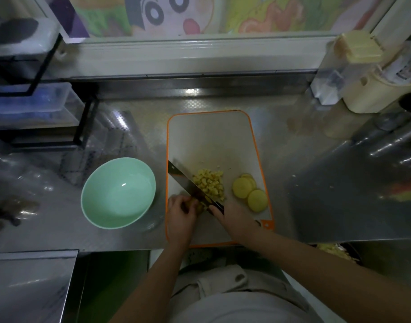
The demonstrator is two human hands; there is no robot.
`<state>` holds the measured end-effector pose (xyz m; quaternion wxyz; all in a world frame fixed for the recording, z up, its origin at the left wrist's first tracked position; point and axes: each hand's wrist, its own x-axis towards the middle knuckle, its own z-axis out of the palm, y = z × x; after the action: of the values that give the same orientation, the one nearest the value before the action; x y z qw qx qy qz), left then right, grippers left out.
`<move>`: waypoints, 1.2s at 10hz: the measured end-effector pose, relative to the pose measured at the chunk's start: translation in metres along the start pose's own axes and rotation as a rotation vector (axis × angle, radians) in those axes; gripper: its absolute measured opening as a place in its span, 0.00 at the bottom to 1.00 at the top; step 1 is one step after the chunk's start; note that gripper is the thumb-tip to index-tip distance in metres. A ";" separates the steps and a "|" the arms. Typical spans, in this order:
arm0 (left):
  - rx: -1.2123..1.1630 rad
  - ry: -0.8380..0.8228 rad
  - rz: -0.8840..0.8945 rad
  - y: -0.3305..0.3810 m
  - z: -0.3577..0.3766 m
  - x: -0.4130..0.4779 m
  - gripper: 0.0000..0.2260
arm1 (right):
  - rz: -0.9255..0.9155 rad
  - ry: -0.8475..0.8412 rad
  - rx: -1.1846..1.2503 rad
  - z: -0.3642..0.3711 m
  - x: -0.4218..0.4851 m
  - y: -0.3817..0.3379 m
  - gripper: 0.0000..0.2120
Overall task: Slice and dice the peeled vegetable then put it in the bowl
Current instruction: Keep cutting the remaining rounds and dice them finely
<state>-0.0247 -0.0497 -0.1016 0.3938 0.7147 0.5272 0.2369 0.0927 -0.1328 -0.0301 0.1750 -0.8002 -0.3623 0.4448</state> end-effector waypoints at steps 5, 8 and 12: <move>0.002 -0.008 0.004 0.010 -0.004 -0.004 0.05 | -0.022 0.048 -0.151 -0.007 0.007 0.006 0.28; 0.005 -0.009 0.016 0.010 -0.004 -0.002 0.06 | 0.035 0.017 -0.054 -0.009 0.009 0.014 0.28; -0.002 -0.023 -0.019 0.013 -0.002 -0.001 0.04 | -0.025 -0.007 -0.067 -0.026 0.023 0.012 0.21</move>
<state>-0.0195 -0.0517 -0.0895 0.4029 0.7119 0.5292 0.2254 0.1279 -0.1230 -0.0368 0.1525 -0.7993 -0.3877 0.4330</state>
